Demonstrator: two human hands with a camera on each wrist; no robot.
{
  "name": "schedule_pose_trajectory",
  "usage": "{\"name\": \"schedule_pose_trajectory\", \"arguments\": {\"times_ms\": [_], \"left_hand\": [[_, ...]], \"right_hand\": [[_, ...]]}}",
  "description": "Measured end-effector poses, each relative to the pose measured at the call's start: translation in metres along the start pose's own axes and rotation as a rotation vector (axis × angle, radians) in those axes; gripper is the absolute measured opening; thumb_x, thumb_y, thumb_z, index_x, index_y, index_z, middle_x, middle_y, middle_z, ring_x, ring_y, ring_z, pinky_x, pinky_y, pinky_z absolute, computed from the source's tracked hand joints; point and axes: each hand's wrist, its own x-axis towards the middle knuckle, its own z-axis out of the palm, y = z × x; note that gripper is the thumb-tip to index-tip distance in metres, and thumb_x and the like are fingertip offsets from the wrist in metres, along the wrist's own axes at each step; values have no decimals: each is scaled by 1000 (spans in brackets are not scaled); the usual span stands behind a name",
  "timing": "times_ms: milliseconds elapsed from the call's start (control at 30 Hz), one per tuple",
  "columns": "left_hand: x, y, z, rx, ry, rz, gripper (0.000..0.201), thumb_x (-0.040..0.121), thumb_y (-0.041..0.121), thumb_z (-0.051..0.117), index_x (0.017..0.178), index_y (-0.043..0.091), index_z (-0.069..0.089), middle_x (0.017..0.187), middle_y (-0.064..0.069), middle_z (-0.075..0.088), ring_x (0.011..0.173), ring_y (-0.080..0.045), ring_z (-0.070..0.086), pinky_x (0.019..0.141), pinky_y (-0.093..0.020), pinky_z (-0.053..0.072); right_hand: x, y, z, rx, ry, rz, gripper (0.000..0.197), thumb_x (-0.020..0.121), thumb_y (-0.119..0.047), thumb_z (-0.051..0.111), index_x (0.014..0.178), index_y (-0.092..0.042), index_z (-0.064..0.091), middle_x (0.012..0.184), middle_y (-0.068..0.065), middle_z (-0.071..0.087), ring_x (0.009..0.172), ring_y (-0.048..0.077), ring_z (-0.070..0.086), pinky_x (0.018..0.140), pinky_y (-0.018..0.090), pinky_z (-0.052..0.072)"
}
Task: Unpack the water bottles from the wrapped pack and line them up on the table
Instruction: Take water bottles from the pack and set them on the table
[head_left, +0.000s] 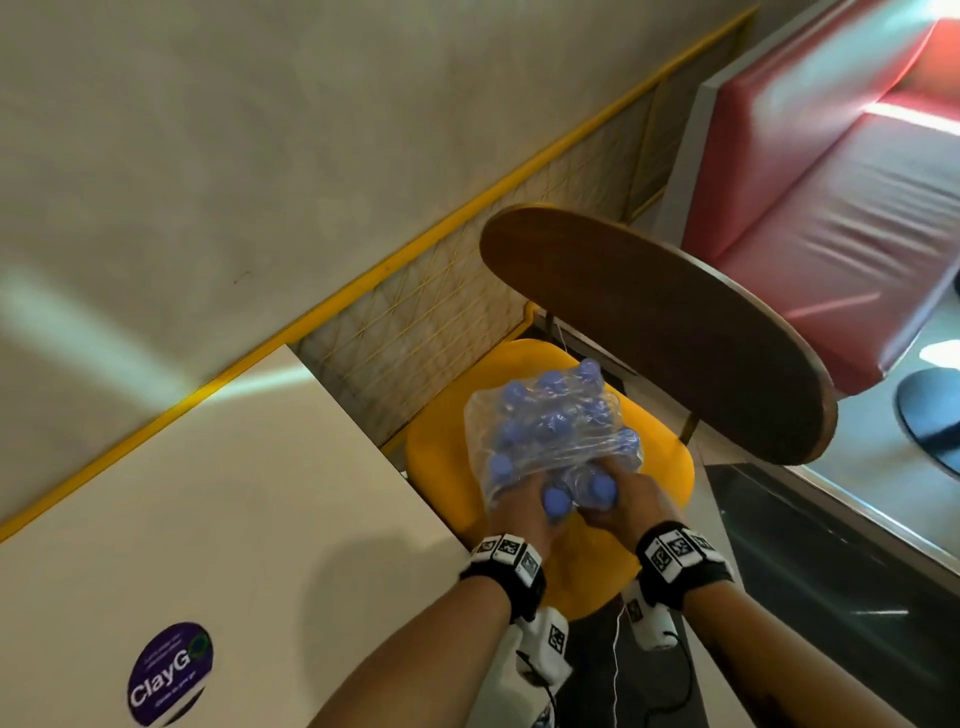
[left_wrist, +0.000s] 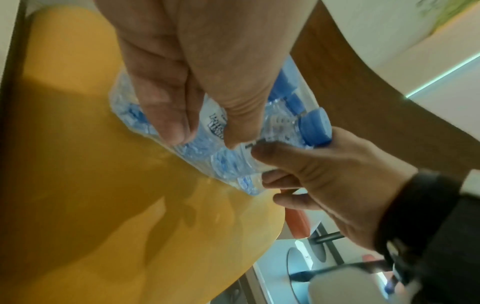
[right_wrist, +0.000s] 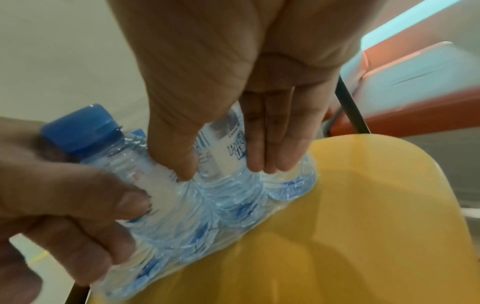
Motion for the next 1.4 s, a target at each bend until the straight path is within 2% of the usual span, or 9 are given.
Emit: {"name": "schedule_pose_trajectory", "arguments": {"times_ms": [133, 267, 433, 633, 767, 1000, 1133, 1300, 1400], "left_hand": [[-27, -19, -34, -76, -124, 25, 59, 80, 54, 78, 131, 42, 52, 120, 6, 68, 106, -20, 67, 86, -35, 55], [-74, -74, -84, -25, -38, 14, 67, 64, 74, 73, 120, 41, 60, 104, 12, 75, 92, -13, 71, 81, -34, 59], [-154, -202, -148, 22, 129, -190, 72, 58, 64, 76, 123, 36, 63, 110, 8, 57, 97, -16, 64, 87, -32, 53], [-283, -362, -207, -71, 214, -497, 30, 67, 55, 79, 92, 40, 73, 92, 18, 74, 87, 0, 69, 85, -29, 58], [-357, -438, -227, -116, 376, -664, 54, 60, 55, 87, 107, 33, 70, 104, 10, 70, 98, -15, 69, 88, -30, 53], [-425, -494, -239, -169, 457, -742, 79, 65, 37, 96, 134, 20, 61, 127, -2, 64, 118, -24, 62, 103, -32, 47], [-433, -516, -236, -179, 461, -725, 66, 59, 52, 92, 117, 32, 66, 113, 7, 67, 105, -18, 67, 98, -34, 53], [-428, -513, -248, -89, 360, -670, 38, 67, 45, 83, 97, 28, 67, 98, 5, 68, 91, -21, 67, 85, -32, 55], [-431, -520, -250, -54, 365, -638, 39, 70, 41, 81, 102, 27, 65, 103, 2, 70, 96, -25, 68, 88, -36, 56]], "right_hand": [[-27, -3, 2, 41, 75, -107, 65, 62, -41, 79, 119, -49, 47, 106, -13, 66, 94, 12, 64, 81, 38, 56], [-56, -34, 25, -14, 98, -321, 72, 57, -39, 81, 122, -41, 53, 120, -10, 56, 109, 16, 55, 90, 42, 51], [-77, -121, 93, -58, -160, -473, 66, 64, -48, 83, 122, -37, 53, 113, -18, 48, 100, 2, 53, 85, 11, 39], [-98, -252, 210, -58, -437, -687, 65, 60, -43, 82, 118, -26, 60, 110, -11, 56, 99, 10, 59, 95, 29, 48], [-122, -334, 292, -105, -554, -766, 57, 58, -39, 83, 110, -28, 61, 104, -6, 60, 94, 15, 60, 89, 31, 50], [-167, -422, 414, -309, -646, -843, 55, 59, -37, 85, 108, -28, 59, 108, -3, 62, 99, 18, 58, 95, 36, 49], [-186, -445, 457, -367, -622, -886, 47, 59, -43, 82, 96, -32, 54, 95, -8, 56, 84, 15, 56, 78, 29, 48], [-200, -462, 478, -356, -582, -905, 50, 59, -34, 84, 100, -25, 56, 98, -3, 57, 86, 20, 60, 79, 33, 52], [-200, -466, 483, -380, -575, -904, 50, 57, -36, 84, 96, -28, 54, 94, -6, 54, 83, 17, 58, 77, 31, 51]]}}
